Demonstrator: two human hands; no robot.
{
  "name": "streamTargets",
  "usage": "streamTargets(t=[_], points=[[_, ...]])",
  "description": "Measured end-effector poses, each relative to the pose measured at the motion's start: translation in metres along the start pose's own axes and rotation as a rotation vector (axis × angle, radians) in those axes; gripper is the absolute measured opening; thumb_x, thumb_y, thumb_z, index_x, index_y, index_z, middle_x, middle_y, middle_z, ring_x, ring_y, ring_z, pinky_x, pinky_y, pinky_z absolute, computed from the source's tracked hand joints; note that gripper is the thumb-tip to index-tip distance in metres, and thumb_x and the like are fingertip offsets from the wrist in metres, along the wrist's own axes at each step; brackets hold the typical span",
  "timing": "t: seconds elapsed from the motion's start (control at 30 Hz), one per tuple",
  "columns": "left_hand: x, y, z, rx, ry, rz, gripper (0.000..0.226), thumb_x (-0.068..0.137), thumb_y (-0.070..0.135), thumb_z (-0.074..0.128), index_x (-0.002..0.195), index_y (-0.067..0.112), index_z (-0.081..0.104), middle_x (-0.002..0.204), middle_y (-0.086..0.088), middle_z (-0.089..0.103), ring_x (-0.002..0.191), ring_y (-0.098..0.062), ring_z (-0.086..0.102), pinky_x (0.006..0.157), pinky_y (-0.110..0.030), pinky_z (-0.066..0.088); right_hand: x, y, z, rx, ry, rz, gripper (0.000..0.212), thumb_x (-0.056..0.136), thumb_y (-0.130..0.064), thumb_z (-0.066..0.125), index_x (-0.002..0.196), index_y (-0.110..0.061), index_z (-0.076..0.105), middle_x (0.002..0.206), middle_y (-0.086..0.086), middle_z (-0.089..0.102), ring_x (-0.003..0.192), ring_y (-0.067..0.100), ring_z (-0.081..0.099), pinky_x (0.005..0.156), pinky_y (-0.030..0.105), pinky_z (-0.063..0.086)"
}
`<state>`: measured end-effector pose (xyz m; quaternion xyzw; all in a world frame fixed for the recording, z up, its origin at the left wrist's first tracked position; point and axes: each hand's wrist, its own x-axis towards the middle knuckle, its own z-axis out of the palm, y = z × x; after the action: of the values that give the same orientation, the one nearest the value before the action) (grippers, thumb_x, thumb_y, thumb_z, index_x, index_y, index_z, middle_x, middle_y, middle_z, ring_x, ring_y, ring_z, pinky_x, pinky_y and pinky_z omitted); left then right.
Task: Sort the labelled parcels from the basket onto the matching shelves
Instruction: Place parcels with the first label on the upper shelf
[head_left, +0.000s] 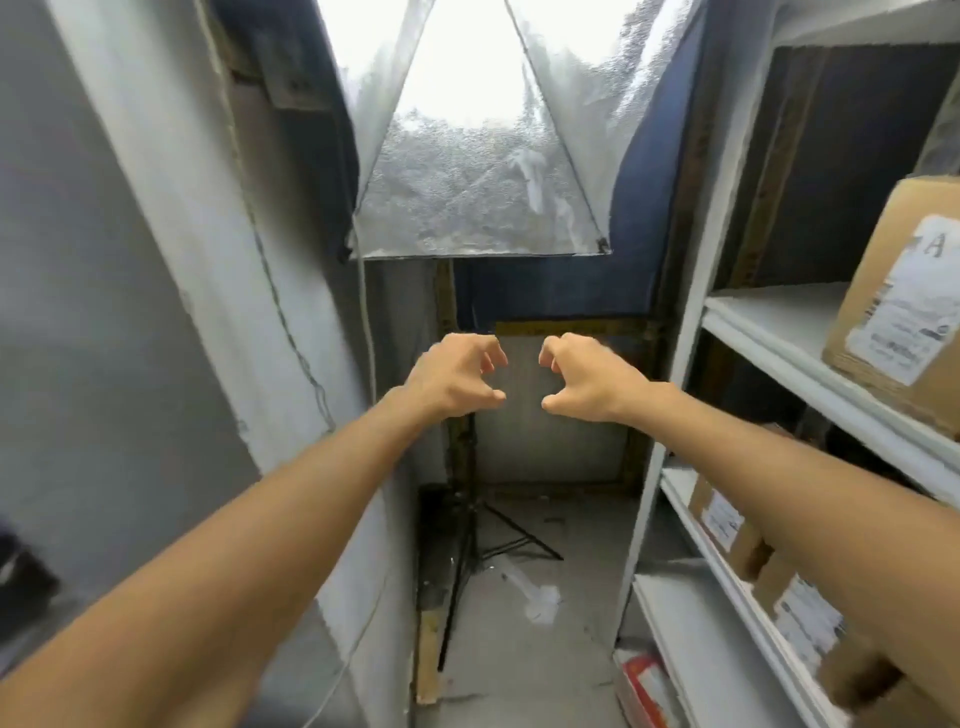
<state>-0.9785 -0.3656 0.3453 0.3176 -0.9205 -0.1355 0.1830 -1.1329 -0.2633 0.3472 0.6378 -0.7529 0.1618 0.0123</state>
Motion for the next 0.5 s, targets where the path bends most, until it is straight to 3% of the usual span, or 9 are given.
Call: streamTargets(t=[0.17,0.3,0.5], points=[[-0.142,-0.050,-0.028,0.110,-0.019,-0.341,0.039,0.069,0.028,0.077,0.105,0.021,0.066,0.093,0.005,0.064,0.092,-0.017,0.063,0.082,-0.036,0.054,-0.021,-0.101,0.048,0.067,-0.160,-0.259,0.044,0.080,-0.024,0.072,0.117,-0.010,0.053,0.114,0.007,0.053,0.099,0.024,0.055,0.084,0.038,0.053],[-0.253,-0.075,-0.053,0.119,0.078,-0.567,0.037,0.065,0.029,0.078,0.101,0.024,0.067,0.095,0.003,0.068,0.089,-0.015,0.065,0.082,-0.034,0.055,-0.043,-0.192,0.075,0.055,-0.267,-0.502,0.055,0.077,-0.028,0.072,0.123,-0.009,0.050,0.121,0.011,0.052,0.110,0.029,0.053,0.087,0.036,0.047],[-0.408,-0.083,-0.092,0.145,0.151,-0.824,0.038,0.065,0.031,0.078,0.100,0.022,0.066,0.096,0.000,0.069,0.089,-0.020,0.065,0.077,-0.037,0.055,-0.098,-0.324,0.085,0.048,-0.378,-0.825,0.053,0.080,-0.026,0.070,0.127,-0.013,0.050,0.122,0.007,0.054,0.108,0.027,0.054,0.083,0.031,0.046]])
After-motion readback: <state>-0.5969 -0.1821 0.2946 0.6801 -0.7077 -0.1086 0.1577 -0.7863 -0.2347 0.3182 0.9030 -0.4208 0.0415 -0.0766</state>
